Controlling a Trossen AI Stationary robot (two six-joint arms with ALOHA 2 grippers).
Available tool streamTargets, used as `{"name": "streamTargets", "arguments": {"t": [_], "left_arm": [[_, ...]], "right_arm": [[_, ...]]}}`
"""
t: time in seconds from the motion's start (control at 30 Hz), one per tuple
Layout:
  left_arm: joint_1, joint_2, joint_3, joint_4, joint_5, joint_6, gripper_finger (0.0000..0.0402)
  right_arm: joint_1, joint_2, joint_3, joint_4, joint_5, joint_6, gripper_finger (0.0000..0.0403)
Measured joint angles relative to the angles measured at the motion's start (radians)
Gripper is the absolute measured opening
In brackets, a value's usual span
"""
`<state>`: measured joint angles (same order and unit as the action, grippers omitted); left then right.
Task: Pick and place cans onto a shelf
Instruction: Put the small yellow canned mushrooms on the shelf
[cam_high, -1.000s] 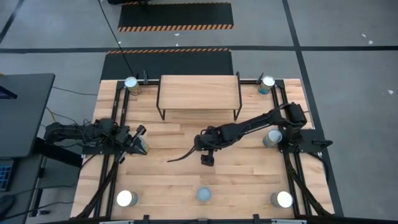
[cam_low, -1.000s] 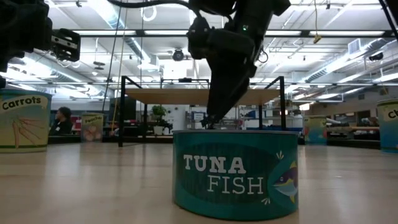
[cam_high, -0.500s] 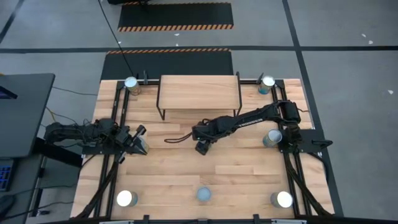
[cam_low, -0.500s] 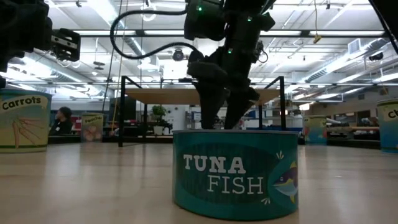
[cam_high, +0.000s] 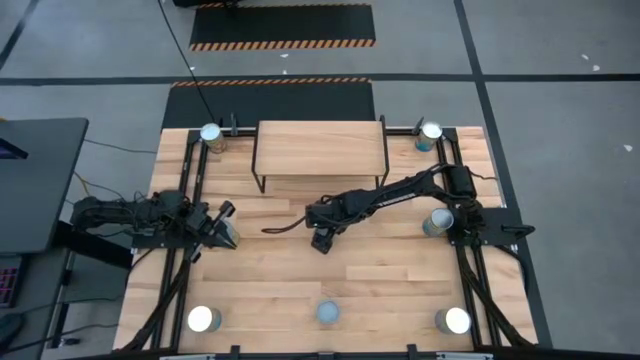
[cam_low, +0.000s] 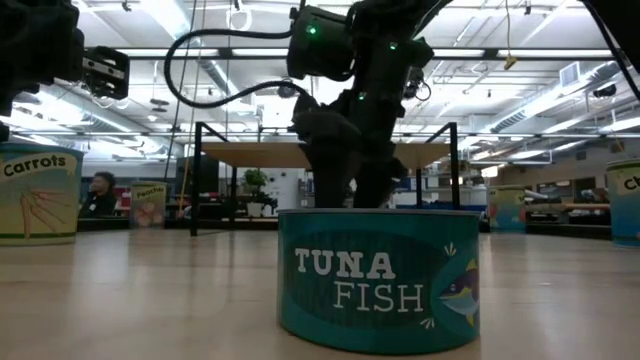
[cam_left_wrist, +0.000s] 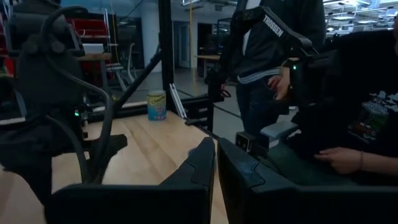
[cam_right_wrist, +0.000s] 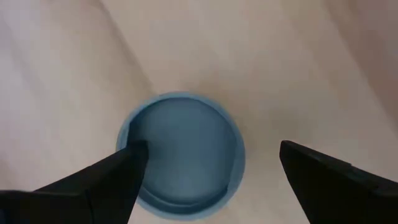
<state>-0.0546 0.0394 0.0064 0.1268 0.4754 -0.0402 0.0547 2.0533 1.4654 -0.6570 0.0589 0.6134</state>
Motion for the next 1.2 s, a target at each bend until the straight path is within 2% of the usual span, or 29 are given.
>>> {"name": "streamTargets", "arguments": {"t": [0.37, 0.5, 0.6, 0.7, 0.77, 0.87, 0.97, 1.07, 1.2], "left_arm": [[0.000, 0.000, 0.000, -0.002, -0.003, 0.000, 0.0027], [0.000, 0.000, 0.000, -0.001, -0.004, 0.000, 0.0027], [0.000, 0.000, 0.000, -0.003, -0.007, 0.000, 0.0027], [0.000, 0.000, 0.000, -0.004, -0.007, 0.000, 0.0027], [0.000, 0.000, 0.000, -0.004, -0.007, 0.000, 0.0027], [0.000, -0.001, 0.000, -0.004, -0.007, 0.000, 0.0027], [0.000, -0.001, 0.000, -0.004, -0.007, 0.000, 0.0027], [0.000, 0.000, 0.000, -0.004, -0.007, 0.000, 0.0027], [0.000, -0.001, 0.000, -0.004, -0.007, 0.000, 0.0027]], "right_arm": [[-0.003, -0.009, -0.001, -0.019, -0.034, -0.033, 0.0362], [-0.025, -0.019, -0.001, -0.091, -0.037, 0.017, 0.0329], [-0.051, -0.019, -0.001, -0.054, -0.043, 0.036, 0.0295], [-0.104, -0.020, 0.005, 0.043, -0.123, 0.070, 0.0256], [-0.126, -0.021, 0.005, 0.032, -0.168, 0.083, 0.0231], [-0.122, -0.021, 0.004, -0.016, -0.182, 0.061, 0.0202], [-0.103, -0.021, 0.004, -0.016, -0.180, -0.004, 0.0187], [-0.109, -0.020, 0.004, 0.079, -0.196, -0.046, 0.0183], [-0.113, -0.020, 0.032, 0.019, -0.228, -0.054, 0.0183]]}}
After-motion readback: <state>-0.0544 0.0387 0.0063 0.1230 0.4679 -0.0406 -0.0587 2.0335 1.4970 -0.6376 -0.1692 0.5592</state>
